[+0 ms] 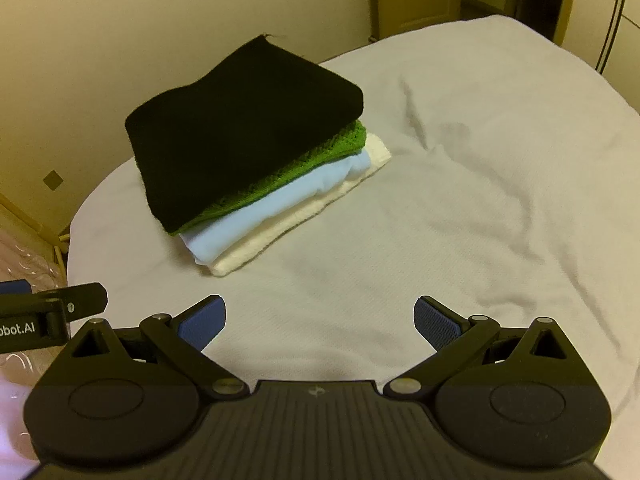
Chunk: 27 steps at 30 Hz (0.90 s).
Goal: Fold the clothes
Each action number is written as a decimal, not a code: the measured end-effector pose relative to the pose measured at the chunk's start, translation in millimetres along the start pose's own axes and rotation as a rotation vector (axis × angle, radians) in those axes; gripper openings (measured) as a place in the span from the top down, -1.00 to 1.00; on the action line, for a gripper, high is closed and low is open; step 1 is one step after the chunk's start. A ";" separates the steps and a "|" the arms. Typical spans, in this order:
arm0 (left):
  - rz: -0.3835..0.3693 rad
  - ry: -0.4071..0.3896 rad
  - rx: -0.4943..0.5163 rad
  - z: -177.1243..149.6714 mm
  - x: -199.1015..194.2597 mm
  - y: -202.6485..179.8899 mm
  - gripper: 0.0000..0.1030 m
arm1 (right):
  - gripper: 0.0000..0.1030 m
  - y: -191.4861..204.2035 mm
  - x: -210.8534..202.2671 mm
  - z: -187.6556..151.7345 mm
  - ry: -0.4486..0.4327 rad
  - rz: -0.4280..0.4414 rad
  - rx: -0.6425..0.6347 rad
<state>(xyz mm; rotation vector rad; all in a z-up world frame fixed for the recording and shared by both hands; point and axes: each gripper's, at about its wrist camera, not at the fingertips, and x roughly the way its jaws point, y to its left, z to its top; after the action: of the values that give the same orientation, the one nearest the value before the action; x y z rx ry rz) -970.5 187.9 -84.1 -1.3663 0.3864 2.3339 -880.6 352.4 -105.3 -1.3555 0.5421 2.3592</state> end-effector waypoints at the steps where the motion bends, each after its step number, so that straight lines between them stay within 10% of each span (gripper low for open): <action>1: -0.001 0.000 -0.001 1.8 1.8 0.2 -0.98 | -1.00 0.3 2.4 1.2 0.004 0.001 -0.001; 27: 0.006 0.002 -0.031 23.8 28.4 14.9 -0.98 | -1.00 21.1 28.6 28.9 0.031 -0.014 -0.010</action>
<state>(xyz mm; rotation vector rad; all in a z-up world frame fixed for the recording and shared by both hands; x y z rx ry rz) -1008.1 190.9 -97.0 -1.3841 0.3573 2.3527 -925.6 352.1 -113.7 -1.3982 0.5293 2.3364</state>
